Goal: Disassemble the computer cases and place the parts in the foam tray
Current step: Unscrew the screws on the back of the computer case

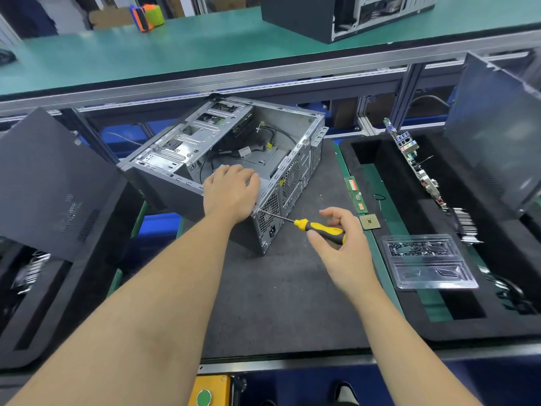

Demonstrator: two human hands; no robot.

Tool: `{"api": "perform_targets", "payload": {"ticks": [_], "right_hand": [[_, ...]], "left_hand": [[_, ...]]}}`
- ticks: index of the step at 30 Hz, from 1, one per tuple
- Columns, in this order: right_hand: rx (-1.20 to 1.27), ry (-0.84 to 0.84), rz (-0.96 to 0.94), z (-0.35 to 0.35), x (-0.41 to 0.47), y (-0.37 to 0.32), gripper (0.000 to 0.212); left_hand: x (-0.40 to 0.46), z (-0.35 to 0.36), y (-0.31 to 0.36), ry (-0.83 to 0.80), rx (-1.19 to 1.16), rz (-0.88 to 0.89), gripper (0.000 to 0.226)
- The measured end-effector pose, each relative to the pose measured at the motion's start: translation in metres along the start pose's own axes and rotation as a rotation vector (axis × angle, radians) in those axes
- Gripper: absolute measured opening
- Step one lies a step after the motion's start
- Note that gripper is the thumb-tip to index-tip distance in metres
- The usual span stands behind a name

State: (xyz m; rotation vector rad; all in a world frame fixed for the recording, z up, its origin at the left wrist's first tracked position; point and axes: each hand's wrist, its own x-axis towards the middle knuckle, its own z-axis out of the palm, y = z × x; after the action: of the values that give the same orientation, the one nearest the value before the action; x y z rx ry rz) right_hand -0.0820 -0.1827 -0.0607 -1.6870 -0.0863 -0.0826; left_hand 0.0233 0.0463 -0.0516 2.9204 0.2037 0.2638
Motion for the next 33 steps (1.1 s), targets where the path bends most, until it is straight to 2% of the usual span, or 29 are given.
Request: {"api": "perform_targets", "payload": {"ticks": [2, 4, 6, 11, 15, 18, 20, 22, 25, 31, 33], "right_hand": [[-0.032, 0.027, 0.127, 0.0, 0.004, 0.004, 0.009], [-0.104, 0.019, 0.224, -0.001, 0.008, 0.01, 0.032], [-0.131, -0.001, 0.246, -0.003, 0.008, 0.013, 0.037], [-0.139, 0.033, 0.051, -0.003, 0.005, 0.011, 0.016], [-0.046, 0.014, -0.015, -0.002, 0.005, 0.001, 0.033], [-0.019, -0.008, -0.035, -0.002, 0.002, -0.002, 0.04], [0.021, -0.001, 0.018, -0.001, 0.003, 0.0, 0.03], [0.052, 0.006, 0.156, -0.003, 0.006, 0.001, 0.012], [-0.041, -0.017, 0.252, -0.006, 0.009, 0.01, 0.034], [-0.113, 0.037, 0.073, -0.003, 0.005, 0.008, 0.017], [-0.092, 0.049, 0.009, -0.002, 0.005, 0.001, 0.025]], "left_hand": [[0.0, -0.001, 0.0, 0.001, -0.003, -0.001, 0.029], [0.0, 0.0, -0.001, 0.006, -0.002, 0.004, 0.029], [0.0, 0.0, -0.001, 0.009, 0.001, 0.007, 0.034], [0.001, 0.0, 0.0, 0.004, -0.004, 0.005, 0.027], [0.001, 0.0, -0.001, 0.007, 0.0, 0.011, 0.036], [0.0, -0.001, 0.0, 0.006, 0.015, 0.011, 0.033], [-0.001, -0.001, 0.0, 0.01, 0.015, 0.01, 0.03], [-0.002, -0.002, 0.001, 0.015, 0.012, 0.013, 0.032], [-0.003, -0.003, 0.002, 0.01, 0.007, 0.013, 0.028], [-0.003, -0.004, 0.002, 0.012, 0.005, 0.01, 0.023], [-0.003, -0.004, 0.002, 0.014, 0.005, 0.012, 0.023]]}}
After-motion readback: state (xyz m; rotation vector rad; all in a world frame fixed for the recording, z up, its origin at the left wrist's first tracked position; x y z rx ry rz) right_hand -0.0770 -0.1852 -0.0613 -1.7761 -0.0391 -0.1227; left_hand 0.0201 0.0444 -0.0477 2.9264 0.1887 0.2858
